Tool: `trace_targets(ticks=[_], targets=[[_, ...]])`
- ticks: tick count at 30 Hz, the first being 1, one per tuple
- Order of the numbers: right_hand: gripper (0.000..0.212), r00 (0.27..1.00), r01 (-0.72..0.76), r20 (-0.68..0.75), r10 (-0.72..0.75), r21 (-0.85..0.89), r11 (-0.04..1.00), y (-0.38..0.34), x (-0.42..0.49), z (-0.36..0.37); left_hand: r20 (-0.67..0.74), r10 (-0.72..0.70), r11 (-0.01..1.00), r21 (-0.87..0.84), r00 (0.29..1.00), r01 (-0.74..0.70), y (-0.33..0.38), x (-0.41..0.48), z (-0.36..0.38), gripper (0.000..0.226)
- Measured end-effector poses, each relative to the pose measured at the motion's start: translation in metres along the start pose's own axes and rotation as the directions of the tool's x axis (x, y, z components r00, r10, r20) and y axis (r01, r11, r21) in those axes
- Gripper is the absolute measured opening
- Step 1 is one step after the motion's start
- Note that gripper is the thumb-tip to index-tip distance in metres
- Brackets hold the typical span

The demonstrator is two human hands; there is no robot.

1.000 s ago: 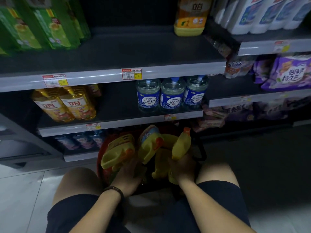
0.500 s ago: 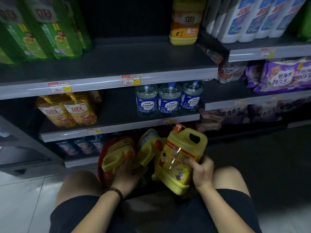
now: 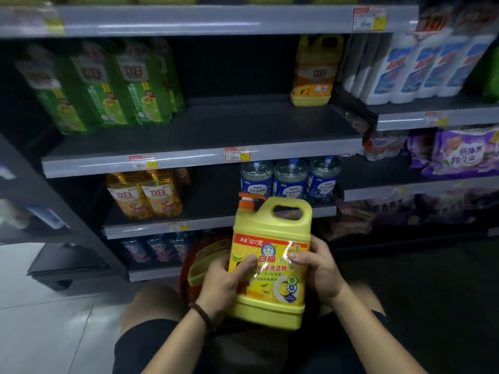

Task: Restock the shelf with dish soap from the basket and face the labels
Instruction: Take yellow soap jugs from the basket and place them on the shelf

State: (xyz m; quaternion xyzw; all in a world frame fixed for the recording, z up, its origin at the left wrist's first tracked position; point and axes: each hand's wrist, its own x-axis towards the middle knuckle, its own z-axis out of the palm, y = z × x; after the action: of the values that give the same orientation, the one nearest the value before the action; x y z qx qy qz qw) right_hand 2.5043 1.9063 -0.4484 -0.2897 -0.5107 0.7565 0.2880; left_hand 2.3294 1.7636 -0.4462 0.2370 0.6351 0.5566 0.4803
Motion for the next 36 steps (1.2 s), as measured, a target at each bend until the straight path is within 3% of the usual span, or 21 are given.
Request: trace_targets(ticks=[5, 11, 13, 16, 19, 23, 29, 36], targets=[[0.058, 0.992, -0.028, 0.115, 0.045, -0.146, 0.989, -0.043, 0.005, 0.038, -0.117, 0.094, 0.993, -0.063, 0.989, -0.102, 0.034, -0.011, -0.017, 0.064], [0.093, 0.974, 0.103, 0.227, -0.017, -0.371, 0.923, -0.108, 0.017, 0.089, -0.183, 0.259, 0.957, -0.085, 0.948, -0.277, 0.102, -0.024, -0.039, 0.054], [0.093, 0.970, 0.164, 0.230, -0.072, -0.414, 0.895, -0.128, 0.024, 0.112, -0.209, 0.318, 0.938, -0.076, 0.925, -0.339, 0.125, -0.029, -0.047, 0.061], [0.085, 0.956, 0.218, 0.270, -0.117, -0.383, 0.897, -0.167, 0.033, 0.139, -0.222, 0.407, 0.905, -0.034, 0.886, -0.424, 0.165, -0.034, -0.061, 0.072], [0.076, 0.930, 0.267, 0.325, -0.172, -0.275, 0.924, -0.210, 0.047, 0.161, -0.190, 0.480, 0.872, -0.001, 0.856, -0.489, 0.215, -0.036, -0.072, 0.069], [0.081, 0.901, 0.355, 0.343, -0.267, -0.225, 0.907, -0.259, 0.076, 0.196, -0.159, 0.575, 0.818, 0.143, 0.803, -0.557, 0.292, -0.035, -0.090, 0.063], [0.078, 0.834, 0.521, 0.353, -0.424, -0.249, 0.817, -0.329, 0.123, 0.246, -0.204, 0.757, 0.645, 0.383, 0.620, -0.661, 0.378, -0.020, -0.133, 0.078], [0.080, 0.741, 0.667, 0.319, -0.591, -0.252, 0.701, -0.371, 0.179, 0.299, -0.194, 0.886, 0.459, 0.501, 0.422, -0.734, 0.452, 0.012, -0.176, 0.062]])
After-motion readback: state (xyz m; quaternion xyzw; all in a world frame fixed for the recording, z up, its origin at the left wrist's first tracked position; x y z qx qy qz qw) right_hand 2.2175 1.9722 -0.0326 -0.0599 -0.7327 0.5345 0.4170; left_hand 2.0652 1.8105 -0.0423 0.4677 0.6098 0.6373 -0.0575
